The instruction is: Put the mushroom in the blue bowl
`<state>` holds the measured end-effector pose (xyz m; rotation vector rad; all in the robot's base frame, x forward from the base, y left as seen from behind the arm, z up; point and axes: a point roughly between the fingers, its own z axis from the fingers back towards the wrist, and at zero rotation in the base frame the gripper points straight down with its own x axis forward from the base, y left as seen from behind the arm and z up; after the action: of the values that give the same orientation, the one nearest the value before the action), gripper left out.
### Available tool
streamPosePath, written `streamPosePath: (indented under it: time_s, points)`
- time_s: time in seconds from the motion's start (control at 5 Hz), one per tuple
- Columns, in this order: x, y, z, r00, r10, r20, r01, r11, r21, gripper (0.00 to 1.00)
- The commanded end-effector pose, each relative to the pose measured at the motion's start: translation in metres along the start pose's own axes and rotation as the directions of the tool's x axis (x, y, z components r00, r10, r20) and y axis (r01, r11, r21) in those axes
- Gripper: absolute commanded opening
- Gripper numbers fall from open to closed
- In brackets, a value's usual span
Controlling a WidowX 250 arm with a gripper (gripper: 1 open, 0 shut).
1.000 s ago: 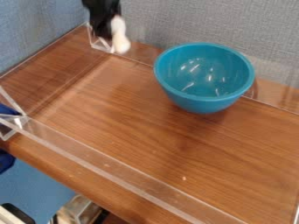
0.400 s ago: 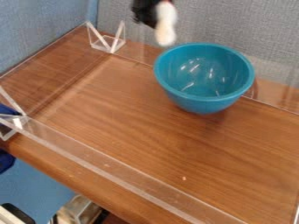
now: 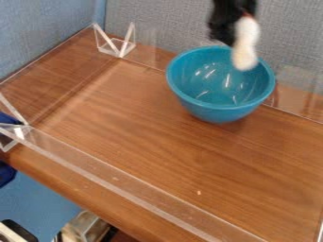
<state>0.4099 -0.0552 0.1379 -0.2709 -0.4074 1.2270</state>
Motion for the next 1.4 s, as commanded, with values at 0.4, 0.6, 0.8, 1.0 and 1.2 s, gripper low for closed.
streamPosePath:
  time_s: [0.4, 0.6, 0.8, 1.0, 1.2]
  points:
    - [0.02, 0.002, -0.005, 0.993, 0.114, 0.035, -0.114, 0.993, 0.025, 0.0]
    - [0.023, 0.006, -0.013, 0.982, 0.182, 0.058, -0.186, 0.981, 0.062, 0.0]
    - [0.024, 0.008, -0.021, 0.968, 0.238, 0.078, -0.245, 0.965, 0.097, 0.0]
    - [0.024, 0.015, -0.033, 0.973, 0.223, 0.066, -0.23, 0.965, 0.123, 0.0]
    - [0.024, 0.021, -0.043, 0.978, 0.204, 0.05, -0.209, 0.968, 0.142, 0.0]
